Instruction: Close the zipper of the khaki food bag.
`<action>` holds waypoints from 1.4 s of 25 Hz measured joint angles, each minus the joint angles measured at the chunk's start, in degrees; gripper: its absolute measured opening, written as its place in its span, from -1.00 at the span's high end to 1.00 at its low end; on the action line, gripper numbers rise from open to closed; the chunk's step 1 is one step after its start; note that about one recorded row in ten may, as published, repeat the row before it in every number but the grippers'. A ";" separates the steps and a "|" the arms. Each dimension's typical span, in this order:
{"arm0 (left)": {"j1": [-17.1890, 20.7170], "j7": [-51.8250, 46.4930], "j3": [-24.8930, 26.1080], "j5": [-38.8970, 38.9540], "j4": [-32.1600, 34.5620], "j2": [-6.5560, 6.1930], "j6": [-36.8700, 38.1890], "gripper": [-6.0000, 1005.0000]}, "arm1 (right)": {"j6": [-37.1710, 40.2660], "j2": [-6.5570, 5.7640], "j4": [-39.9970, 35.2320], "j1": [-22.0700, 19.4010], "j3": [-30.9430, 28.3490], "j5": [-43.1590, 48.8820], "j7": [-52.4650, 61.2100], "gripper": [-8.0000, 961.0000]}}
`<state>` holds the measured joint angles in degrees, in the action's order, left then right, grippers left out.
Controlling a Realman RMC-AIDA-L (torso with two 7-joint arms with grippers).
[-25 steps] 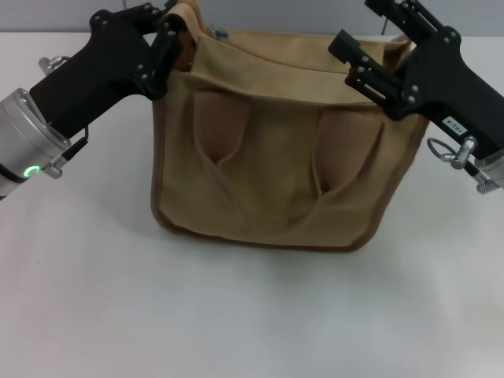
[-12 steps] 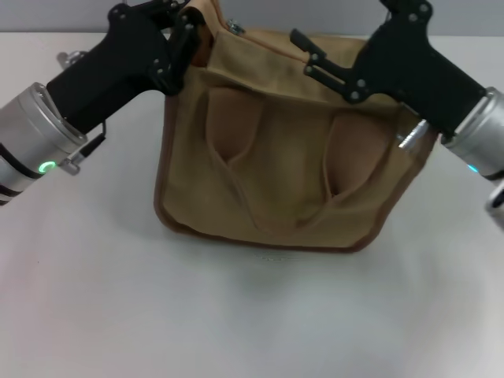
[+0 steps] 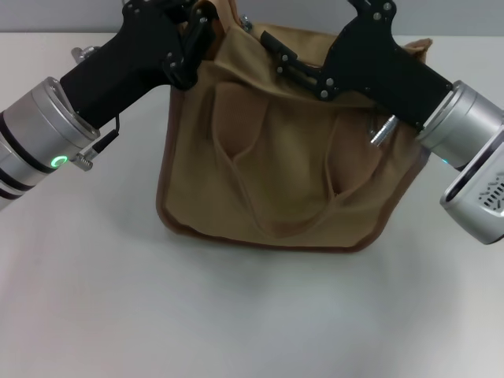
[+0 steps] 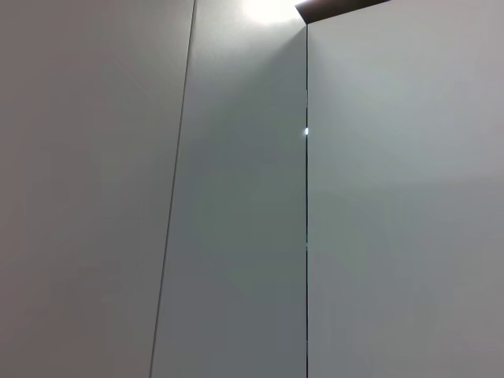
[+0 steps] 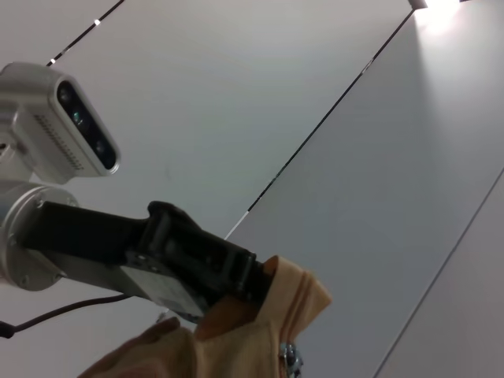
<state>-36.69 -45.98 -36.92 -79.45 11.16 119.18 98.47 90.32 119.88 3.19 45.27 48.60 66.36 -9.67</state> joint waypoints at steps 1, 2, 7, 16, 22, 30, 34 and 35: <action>-0.12 0.00 -0.01 0.00 0.00 0.00 -0.07 0.91 | -0.19 0.00 0.08 0.16 0.00 0.06 -0.01 -0.58; -0.26 0.00 -0.08 0.00 0.00 0.00 -0.12 0.91 | -0.31 0.00 0.22 0.38 0.00 0.11 -0.03 -0.58; -1.12 -0.05 -0.30 0.00 -0.54 0.00 -0.31 0.89 | -0.87 -0.01 1.01 1.59 0.07 0.40 -0.09 -0.58; -1.69 -0.08 -0.42 0.02 -0.91 0.00 -0.81 0.87 | -2.14 0.00 1.59 3.33 0.00 0.54 -0.24 -0.55; -1.71 -0.08 -0.26 0.01 -0.97 0.01 -1.23 0.85 | -3.05 0.00 2.83 4.28 -0.09 0.34 0.26 -0.45; -1.73 0.00 -0.01 -0.01 -0.97 0.01 -1.55 0.83 | -3.58 0.01 2.66 3.79 0.53 0.59 -0.99 -0.32; -1.73 0.36 0.12 0.09 -0.89 0.00 -1.58 0.81 | -3.73 0.01 2.57 3.67 0.55 0.78 -1.05 -0.21; -1.73 0.36 0.12 0.09 -0.89 0.00 -1.58 0.81 | -3.74 0.01 2.57 3.66 0.55 0.79 -1.06 -0.15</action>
<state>-38.42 -45.62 -36.80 -79.37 10.27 119.18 96.88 86.59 119.89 5.76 48.93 49.15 67.14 -10.73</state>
